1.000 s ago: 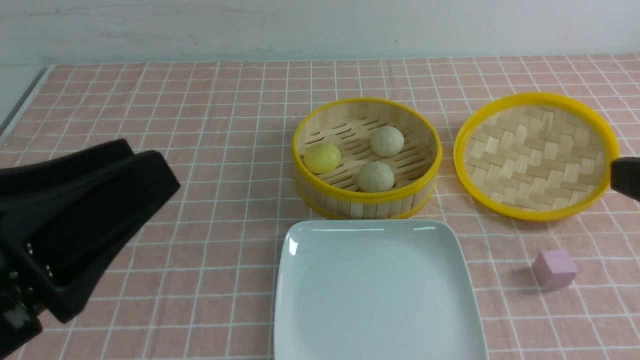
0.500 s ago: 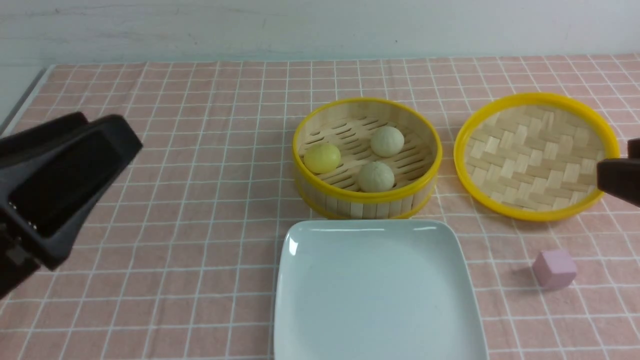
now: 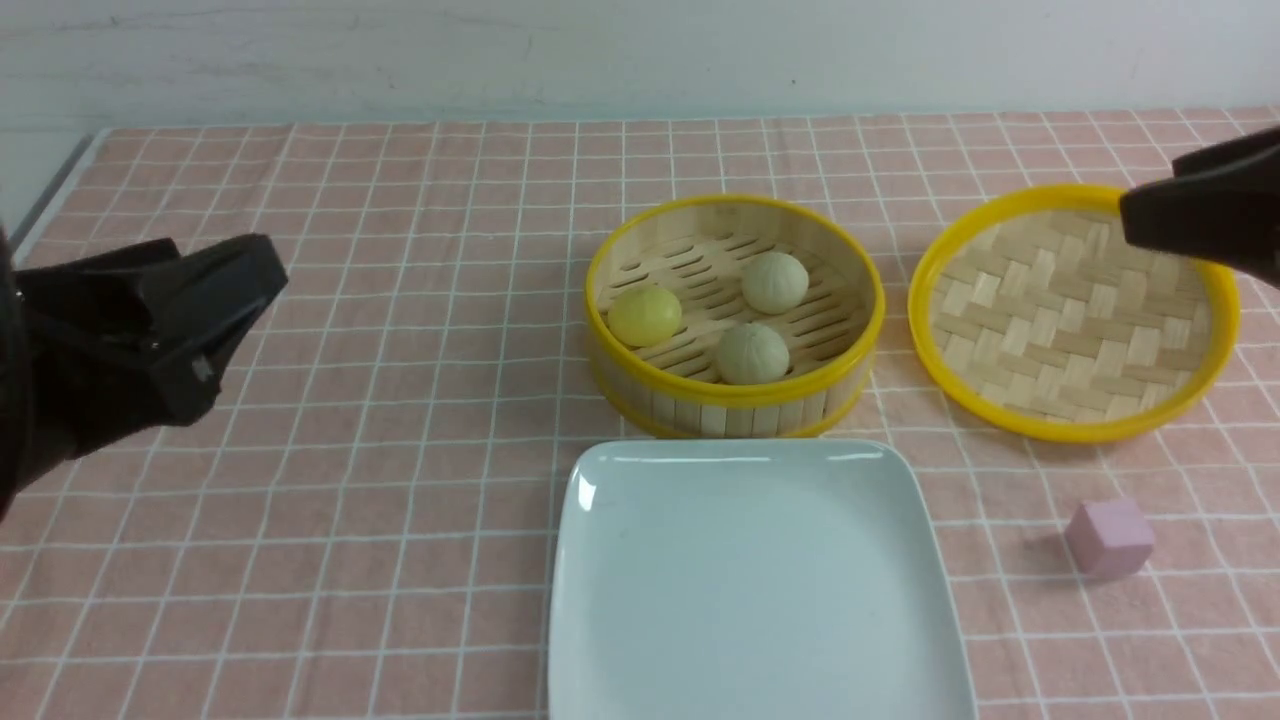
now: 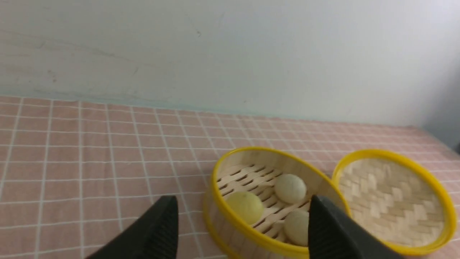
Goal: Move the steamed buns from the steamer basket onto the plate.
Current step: Use the right arm to grab the steamed stuffed bun that is closest to it
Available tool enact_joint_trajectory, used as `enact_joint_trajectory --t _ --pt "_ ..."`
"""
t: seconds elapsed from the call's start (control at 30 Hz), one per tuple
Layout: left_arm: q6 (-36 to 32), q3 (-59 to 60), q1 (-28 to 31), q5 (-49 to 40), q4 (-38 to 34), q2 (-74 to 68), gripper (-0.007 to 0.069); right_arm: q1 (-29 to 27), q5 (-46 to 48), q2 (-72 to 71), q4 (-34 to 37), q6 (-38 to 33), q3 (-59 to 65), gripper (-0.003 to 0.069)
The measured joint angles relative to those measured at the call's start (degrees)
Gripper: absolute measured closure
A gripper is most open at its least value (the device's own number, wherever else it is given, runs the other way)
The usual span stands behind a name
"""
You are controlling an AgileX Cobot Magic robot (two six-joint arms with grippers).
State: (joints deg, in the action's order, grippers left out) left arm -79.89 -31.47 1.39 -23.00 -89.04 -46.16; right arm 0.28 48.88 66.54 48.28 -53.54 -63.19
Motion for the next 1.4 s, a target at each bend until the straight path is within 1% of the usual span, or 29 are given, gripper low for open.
enact_joint_trajectory --t 0.1,0.23,0.37,0.47,0.57,0.77,0.97,1.03,1.1,1.2,1.4 --pt "-6.11 -2.55 0.00 -1.52 -0.21 -3.46 0.0135 0.00 0.29 5.49 -0.61 -2.08 -4.00 0.0272" --pt "-8.21 -5.89 0.00 -3.69 -0.47 -7.56 0.0135 0.70 1.09 11.04 -1.20 -2.32 -7.92 0.0272" --pt "-9.47 -8.69 0.00 -5.01 0.90 -11.48 0.0135 3.61 1.36 16.21 -3.44 -2.88 -11.90 0.0272" --pt "-10.50 -9.91 0.00 -5.46 3.53 -14.94 0.0135 8.15 1.30 21.18 -8.00 -3.11 -16.64 0.0272" --pt "-10.86 -9.95 0.00 -5.46 4.62 -16.60 0.0135 10.96 0.03 25.23 -11.60 -1.67 -20.10 0.0272" --pt "-13.12 -9.97 0.00 -4.84 7.51 -17.90 0.0135 14.09 -1.93 34.49 -16.81 3.47 -26.90 0.0276" --pt "-13.15 -10.02 0.00 -3.56 9.59 -17.98 0.0135 16.01 -1.93 43.68 -20.71 4.44 -33.16 0.0288" --pt "-12.06 -10.16 0.00 -3.56 9.71 -17.98 0.0135 16.11 -1.87 45.16 -20.83 4.94 -34.39 0.0290" --pt "-8.86 -10.68 0.00 -3.56 9.28 -17.98 0.0135 16.26 -2.17 47.65 -20.95 5.58 -36.84 0.0290" --pt "-6.41 -10.95 0.00 -3.45 8.90 -17.98 0.0135 16.46 -2.65 49.63 -20.95 5.72 -38.97 0.0290" --pt "-5.43 -11.00 0.00 -3.55 8.85 -17.98 0.0135 16.56 -5.19 53.70 -20.89 5.76 -42.01 0.0290"
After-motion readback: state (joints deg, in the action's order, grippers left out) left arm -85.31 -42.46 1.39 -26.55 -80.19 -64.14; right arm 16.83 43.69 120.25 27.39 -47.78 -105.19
